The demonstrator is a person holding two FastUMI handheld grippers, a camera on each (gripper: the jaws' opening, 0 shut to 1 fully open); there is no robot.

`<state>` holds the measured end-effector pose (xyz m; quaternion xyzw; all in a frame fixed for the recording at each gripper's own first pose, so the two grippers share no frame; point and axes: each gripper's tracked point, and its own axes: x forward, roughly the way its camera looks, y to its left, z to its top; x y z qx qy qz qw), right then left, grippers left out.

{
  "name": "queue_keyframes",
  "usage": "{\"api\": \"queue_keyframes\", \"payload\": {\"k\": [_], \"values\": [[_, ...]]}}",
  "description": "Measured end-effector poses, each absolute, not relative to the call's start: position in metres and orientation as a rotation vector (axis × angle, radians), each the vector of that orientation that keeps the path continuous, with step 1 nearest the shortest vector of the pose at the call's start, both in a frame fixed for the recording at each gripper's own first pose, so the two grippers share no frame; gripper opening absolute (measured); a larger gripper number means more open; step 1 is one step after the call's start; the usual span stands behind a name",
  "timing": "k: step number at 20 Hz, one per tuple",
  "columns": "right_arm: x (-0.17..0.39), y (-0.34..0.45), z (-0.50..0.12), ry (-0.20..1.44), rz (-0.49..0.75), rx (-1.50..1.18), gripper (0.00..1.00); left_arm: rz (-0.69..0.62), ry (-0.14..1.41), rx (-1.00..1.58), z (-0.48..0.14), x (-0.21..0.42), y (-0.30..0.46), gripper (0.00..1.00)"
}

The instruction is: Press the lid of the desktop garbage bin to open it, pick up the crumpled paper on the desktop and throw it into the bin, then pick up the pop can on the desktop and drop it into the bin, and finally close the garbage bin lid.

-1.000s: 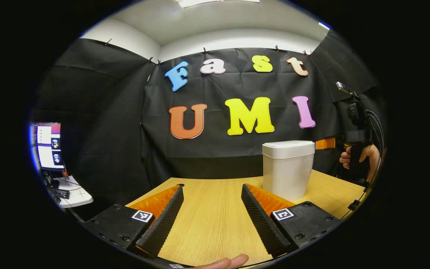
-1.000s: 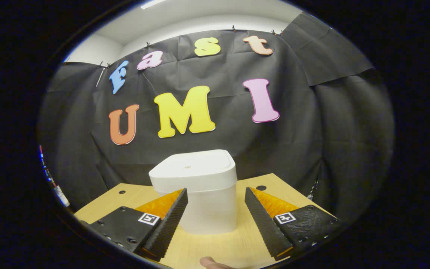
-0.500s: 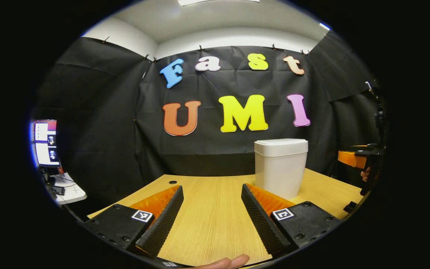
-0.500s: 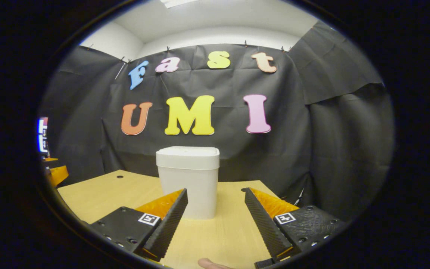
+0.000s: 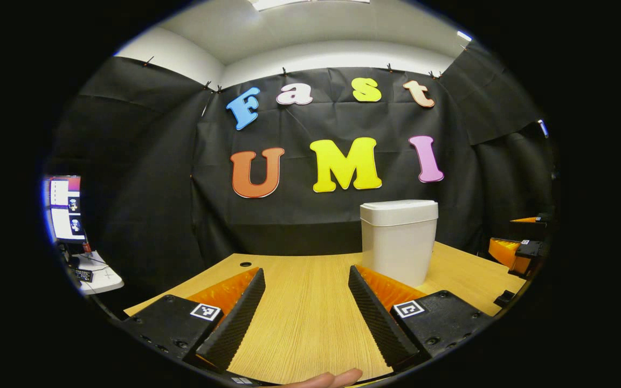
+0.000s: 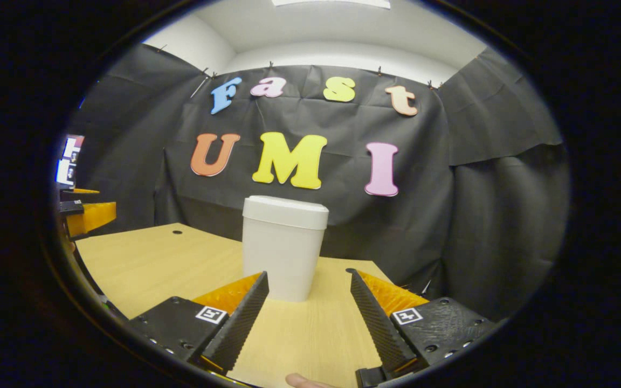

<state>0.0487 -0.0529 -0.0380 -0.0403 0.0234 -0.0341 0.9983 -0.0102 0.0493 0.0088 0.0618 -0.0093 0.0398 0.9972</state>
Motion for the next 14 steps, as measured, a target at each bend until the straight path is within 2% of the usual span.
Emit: {"api": "queue_keyframes", "payload": {"k": [1, 12, 14], "values": [[0.048, -0.05, -0.038, 0.048, -0.066, -0.077, 0.97, 0.083, -0.017, 0.121, 0.007, -0.011, 0.05, 1.0], [0.043, -0.039, -0.034, 0.037, -0.04, -0.065, 0.95, 0.073, -0.011, 0.109, 0.004, -0.01, 0.042, 1.0], [0.044, -0.041, -0.035, 0.046, -0.042, -0.057, 0.98, 0.067, -0.005, 0.107, 0.002, -0.009, 0.04, 1.0]]}}
